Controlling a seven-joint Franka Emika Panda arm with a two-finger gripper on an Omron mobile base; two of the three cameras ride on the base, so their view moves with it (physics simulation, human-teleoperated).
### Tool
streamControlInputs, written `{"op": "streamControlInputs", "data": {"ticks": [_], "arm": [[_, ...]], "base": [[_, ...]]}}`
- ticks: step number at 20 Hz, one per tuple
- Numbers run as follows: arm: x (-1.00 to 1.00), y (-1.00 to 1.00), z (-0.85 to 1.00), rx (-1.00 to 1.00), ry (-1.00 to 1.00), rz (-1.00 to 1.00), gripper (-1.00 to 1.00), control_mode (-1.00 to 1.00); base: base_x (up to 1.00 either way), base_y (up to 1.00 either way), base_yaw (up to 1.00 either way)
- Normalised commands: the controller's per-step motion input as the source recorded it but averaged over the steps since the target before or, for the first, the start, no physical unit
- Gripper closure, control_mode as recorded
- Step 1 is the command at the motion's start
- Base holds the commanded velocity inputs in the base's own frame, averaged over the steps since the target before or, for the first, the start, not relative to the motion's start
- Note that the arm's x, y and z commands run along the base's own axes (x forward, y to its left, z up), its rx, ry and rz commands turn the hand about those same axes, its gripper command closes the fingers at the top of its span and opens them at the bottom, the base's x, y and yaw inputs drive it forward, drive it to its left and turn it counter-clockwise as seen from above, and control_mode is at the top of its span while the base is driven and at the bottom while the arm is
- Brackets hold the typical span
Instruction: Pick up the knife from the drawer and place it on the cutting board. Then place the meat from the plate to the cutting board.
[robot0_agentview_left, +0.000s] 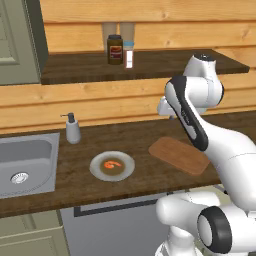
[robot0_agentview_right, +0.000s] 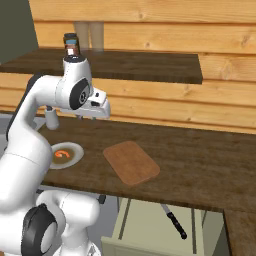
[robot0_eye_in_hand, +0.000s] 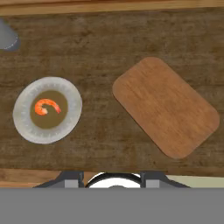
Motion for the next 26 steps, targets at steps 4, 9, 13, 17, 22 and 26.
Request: {"op": "streamControlInputs", "data": {"ticks": [4, 9, 13, 17, 22, 26], "arm": [[-0.36, -0.13, -0.15, 0.02, 0.08, -0.03, -1.0, -1.0], [-0.73, -0.13, -0.49, 0.02, 0.19, -0.04, -1.0, -1.0], [-0.55, -0.22, -0.58, 0.01, 0.22, -0.04, -1.0, -1.0], [-0.47, -0.26, -0.57, 0.01, 0.2, -0.05, -1.0, -1.0], [-0.08, -0.32, -0.16, 0.01, 0.04, -0.05, -1.0, -1.0], [0.0, -0.42, 0.04, 0.0, 0.0, 0.0, -1.0, -1.0]], "base": [[0.0, 0.0, 0.0], [0.0, 0.0, 0.0], [0.0, 0.0, 0.0], [0.0, 0.0, 0.0], [0.0, 0.0, 0.0], [0.0, 0.0, 0.0]]}}
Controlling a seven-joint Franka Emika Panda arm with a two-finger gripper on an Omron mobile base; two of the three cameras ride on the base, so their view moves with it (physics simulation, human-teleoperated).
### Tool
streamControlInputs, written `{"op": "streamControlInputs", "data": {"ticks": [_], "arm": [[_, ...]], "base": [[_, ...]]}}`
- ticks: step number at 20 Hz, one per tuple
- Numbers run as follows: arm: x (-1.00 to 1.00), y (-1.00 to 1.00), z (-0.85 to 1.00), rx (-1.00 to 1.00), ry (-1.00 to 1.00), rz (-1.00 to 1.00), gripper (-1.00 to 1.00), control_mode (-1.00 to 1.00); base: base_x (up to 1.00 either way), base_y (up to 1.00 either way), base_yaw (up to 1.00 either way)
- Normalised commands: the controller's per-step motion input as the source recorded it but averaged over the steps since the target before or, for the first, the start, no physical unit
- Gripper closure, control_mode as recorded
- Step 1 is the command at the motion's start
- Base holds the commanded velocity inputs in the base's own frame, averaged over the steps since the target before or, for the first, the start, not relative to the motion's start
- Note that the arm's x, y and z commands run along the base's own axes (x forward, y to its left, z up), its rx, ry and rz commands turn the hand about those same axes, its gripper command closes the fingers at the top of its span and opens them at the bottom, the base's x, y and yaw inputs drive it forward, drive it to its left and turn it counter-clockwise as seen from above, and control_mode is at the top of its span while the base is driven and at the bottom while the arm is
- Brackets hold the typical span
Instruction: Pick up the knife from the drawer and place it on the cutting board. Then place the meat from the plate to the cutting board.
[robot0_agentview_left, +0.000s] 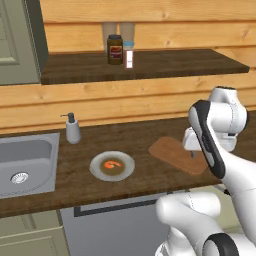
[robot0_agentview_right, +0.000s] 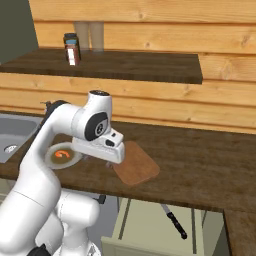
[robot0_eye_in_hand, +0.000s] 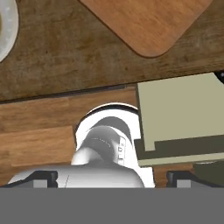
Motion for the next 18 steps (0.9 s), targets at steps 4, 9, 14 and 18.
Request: {"op": "streamControlInputs", "data": {"ticks": [4, 9, 14, 18], "arm": [[0.01, -0.63, 0.08, 0.0, 0.0, -0.02, -1.0, -1.0], [0.06, -0.56, -0.08, 0.0, 0.0, -0.07, -1.0, -1.0], [0.0, -0.46, -0.48, 0.0, -0.01, -0.06, -1.0, -1.0], [0.0, -0.1, -0.42, 0.0, -0.07, -0.05, -1.0, -1.0]], "base": [[0.0, 0.0, 0.0], [0.0, 0.0, 0.0], [0.0, 0.0, 0.0], [0.0, 0.0, 0.0]]}}
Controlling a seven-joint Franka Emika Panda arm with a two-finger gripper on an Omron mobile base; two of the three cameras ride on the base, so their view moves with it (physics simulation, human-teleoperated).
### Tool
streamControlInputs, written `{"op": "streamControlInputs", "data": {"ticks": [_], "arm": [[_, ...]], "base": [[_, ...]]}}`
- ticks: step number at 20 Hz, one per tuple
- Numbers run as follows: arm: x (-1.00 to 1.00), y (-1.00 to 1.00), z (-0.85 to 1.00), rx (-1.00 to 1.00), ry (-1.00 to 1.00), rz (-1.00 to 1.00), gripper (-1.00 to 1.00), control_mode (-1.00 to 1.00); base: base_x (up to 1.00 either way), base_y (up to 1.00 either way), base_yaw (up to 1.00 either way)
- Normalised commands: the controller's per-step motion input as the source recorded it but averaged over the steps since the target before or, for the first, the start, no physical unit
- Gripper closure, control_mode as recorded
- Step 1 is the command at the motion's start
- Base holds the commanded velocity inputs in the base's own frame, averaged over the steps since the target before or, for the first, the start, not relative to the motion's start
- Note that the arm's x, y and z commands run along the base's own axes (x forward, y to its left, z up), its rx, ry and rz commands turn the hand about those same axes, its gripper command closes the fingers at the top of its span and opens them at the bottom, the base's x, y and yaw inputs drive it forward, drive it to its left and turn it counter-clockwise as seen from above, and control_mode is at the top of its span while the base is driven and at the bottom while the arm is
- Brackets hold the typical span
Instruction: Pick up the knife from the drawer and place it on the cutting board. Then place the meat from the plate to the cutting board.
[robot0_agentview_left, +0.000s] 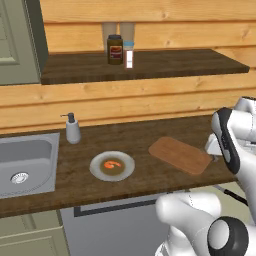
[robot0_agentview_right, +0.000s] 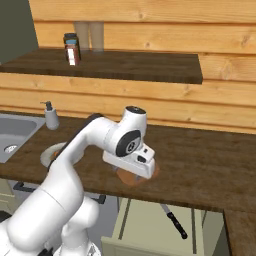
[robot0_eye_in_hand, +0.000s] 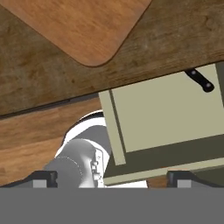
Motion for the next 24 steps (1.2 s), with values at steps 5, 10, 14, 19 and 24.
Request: {"op": "streamControlInputs", "data": {"ticks": [5, 10, 14, 19, 24], "arm": [[-0.01, -0.03, -0.29, 0.0, -0.01, -0.03, -1.0, -1.0], [-0.5, -0.06, -0.11, -0.01, -0.02, 0.0, -1.0, -1.0], [-0.55, -0.19, -0.11, 0.0, 0.0, 0.0, -1.0, -1.0], [-0.32, -0.26, 0.0, 0.0, 0.01, 0.0, -1.0, -1.0], [0.0, -0.41, -0.02, 0.0, 0.04, 0.0, -1.0, -1.0]], "base": [[0.0, 0.0, 0.0], [0.0, 0.0, 0.0], [0.0, 0.0, 0.0], [0.0, 0.0, 0.0], [0.0, 0.0, 0.0]]}}
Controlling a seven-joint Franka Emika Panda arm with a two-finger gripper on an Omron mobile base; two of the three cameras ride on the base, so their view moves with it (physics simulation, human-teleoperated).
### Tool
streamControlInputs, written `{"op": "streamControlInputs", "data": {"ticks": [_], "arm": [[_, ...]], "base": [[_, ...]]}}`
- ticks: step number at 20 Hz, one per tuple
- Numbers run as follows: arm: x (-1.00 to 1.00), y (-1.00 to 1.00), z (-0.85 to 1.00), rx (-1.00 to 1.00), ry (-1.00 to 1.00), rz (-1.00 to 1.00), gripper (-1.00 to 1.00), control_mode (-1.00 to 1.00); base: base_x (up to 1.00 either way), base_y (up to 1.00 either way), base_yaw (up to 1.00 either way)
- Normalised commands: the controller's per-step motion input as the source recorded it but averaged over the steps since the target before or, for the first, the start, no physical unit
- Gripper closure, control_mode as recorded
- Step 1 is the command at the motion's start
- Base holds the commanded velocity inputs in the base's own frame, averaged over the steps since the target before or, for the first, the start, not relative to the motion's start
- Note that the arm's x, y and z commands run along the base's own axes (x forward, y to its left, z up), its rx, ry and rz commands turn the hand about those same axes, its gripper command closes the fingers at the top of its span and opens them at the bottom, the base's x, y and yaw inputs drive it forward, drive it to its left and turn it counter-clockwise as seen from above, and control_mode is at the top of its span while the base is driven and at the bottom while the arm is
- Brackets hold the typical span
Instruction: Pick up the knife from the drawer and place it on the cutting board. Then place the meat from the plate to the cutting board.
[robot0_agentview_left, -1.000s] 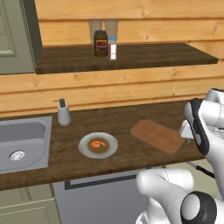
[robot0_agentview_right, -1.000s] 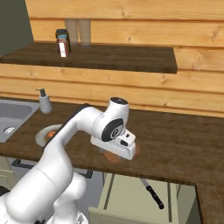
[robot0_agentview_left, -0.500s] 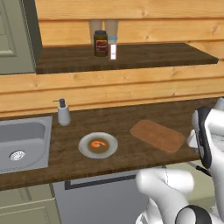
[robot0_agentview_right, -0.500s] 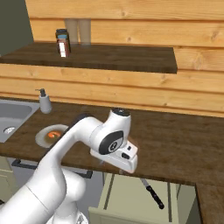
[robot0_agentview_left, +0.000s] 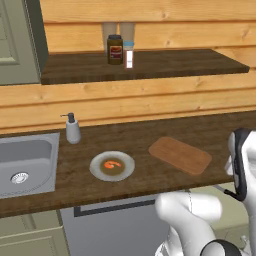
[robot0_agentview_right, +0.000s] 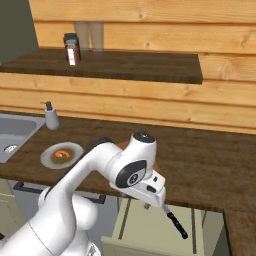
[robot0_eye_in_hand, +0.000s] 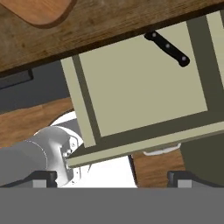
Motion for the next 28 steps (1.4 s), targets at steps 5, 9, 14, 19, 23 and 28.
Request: {"op": "streamControlInputs", "data": {"ticks": [5, 9, 14, 19, 23, 28], "arm": [[-0.11, -0.46, -0.18, 0.0, -0.02, 0.0, -1.0, -1.0], [-0.19, -0.32, -0.29, 0.0, -0.02, 0.0, -1.0, -1.0], [0.08, -0.17, -0.56, 0.02, 0.0, 0.01, -1.0, -1.0], [0.21, -0.15, -0.7, 0.06, 0.05, 0.03, -1.0, -1.0], [0.11, -0.05, -0.6, 0.0, 0.09, 0.0, -1.0, -1.0], [0.24, -0.03, -0.62, 0.0, 0.26, 0.03, -1.0, -1.0]], "base": [[0.0, 0.0, 0.0], [0.0, 0.0, 0.0], [0.0, 0.0, 0.0], [0.0, 0.0, 0.0], [0.0, 0.0, 0.0], [0.0, 0.0, 0.0]]}}
